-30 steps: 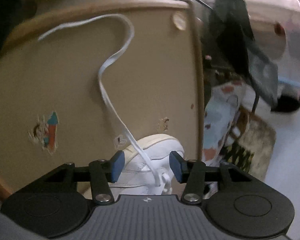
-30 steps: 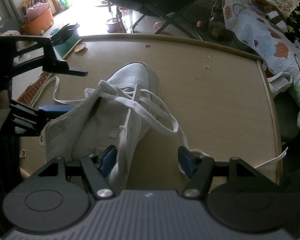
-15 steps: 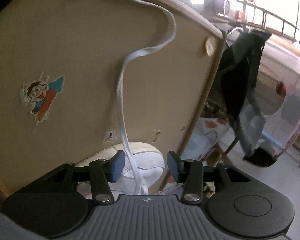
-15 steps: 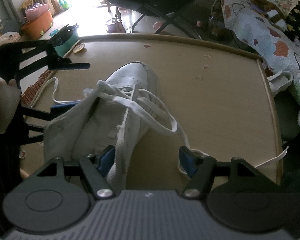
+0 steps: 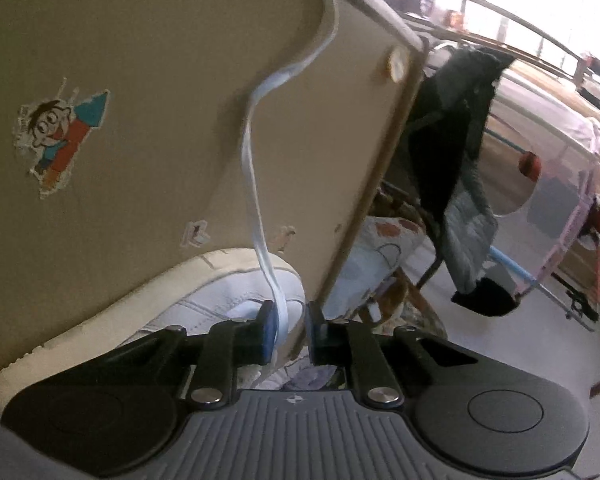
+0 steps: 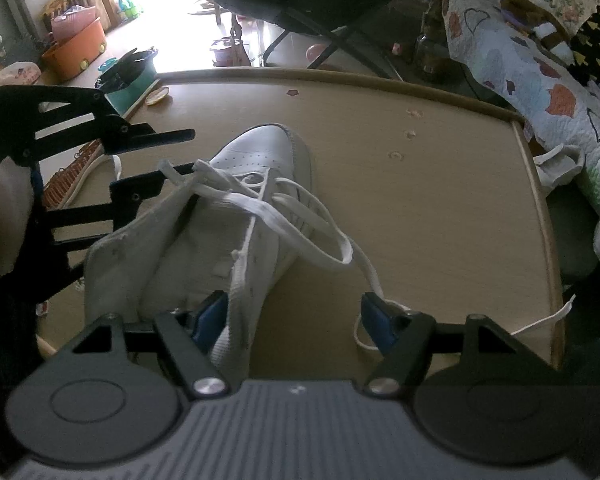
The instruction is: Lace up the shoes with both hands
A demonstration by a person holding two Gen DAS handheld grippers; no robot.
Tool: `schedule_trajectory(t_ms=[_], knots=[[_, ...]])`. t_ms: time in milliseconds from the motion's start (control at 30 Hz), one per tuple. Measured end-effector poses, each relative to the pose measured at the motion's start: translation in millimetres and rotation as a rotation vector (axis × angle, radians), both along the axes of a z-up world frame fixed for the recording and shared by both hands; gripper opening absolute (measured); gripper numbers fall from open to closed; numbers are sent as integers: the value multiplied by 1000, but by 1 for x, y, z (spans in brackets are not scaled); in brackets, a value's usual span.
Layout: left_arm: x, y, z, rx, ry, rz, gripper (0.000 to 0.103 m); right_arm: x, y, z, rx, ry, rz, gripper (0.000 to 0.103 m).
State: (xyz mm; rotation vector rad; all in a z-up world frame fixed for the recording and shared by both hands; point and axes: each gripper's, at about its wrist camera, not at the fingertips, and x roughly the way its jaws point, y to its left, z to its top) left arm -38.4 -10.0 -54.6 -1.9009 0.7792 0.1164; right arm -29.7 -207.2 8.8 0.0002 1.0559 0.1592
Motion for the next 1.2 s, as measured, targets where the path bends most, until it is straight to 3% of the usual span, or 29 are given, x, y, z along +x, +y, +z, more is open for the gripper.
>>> schedule_trajectory(t_ms=[200, 267, 400, 900, 1200], knots=[[-9, -8, 5, 95, -33, -20, 14, 0, 0, 0, -4, -4, 3, 73], [-9, -8, 6, 127, -37, -37, 7, -1, 0, 0, -4, -5, 3, 73], [-6, -5, 7, 191, -41, -71, 3, -1, 0, 0, -6, -6, 3, 74], [27, 11, 34, 604, -102, -356, 1, -1, -1, 0, -13, -8, 7, 75], [49, 14, 46, 787, -142, -482, 1, -2, -1, 1, -23, -10, 12, 75]])
